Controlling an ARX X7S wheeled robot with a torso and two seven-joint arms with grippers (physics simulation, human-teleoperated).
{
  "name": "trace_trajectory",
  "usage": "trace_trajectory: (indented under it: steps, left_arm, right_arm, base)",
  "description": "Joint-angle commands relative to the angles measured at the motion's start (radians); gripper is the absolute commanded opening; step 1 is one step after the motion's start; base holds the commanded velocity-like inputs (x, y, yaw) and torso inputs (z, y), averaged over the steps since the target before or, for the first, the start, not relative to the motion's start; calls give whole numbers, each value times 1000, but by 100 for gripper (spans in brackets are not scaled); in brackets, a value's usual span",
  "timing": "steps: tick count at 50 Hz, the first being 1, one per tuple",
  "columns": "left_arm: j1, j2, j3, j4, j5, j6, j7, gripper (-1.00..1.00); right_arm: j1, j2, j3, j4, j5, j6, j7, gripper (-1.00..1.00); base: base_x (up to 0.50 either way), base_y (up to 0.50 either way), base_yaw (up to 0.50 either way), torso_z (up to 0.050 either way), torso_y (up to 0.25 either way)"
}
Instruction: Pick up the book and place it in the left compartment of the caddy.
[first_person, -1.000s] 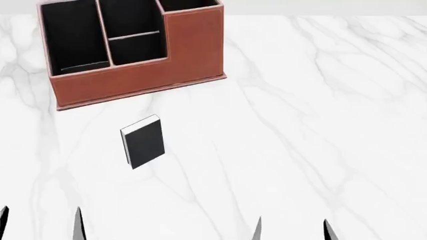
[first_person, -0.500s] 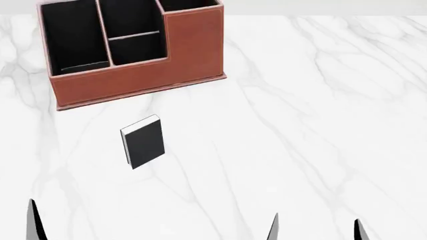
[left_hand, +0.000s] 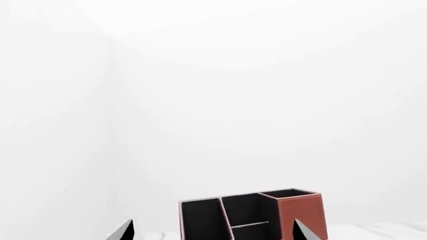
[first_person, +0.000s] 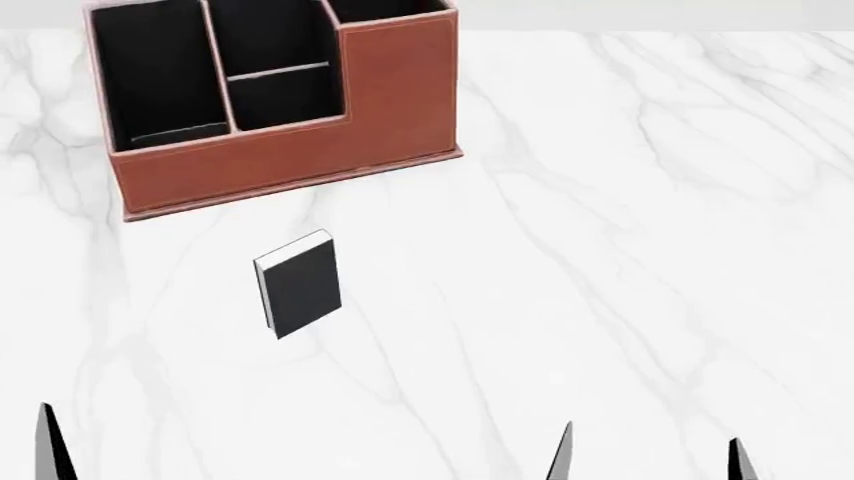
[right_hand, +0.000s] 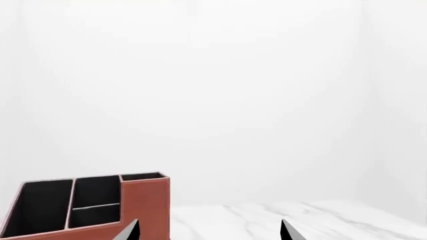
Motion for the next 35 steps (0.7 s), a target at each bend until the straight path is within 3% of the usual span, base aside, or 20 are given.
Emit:
trace_trajectory:
  steps: [1,35]
  left_arm:
    - [-1,-12,4,0,-5,5,-14,100]
    - [-9,-38,21,-19,-24,13,-44,100]
  right_arm:
    - [8,11,-11,5,-9,3,16,100]
    - [16,41,-49,21,-6,0,38,100]
  base:
    - [20,234,0,0,0]
    - [24,237,0,0,0]
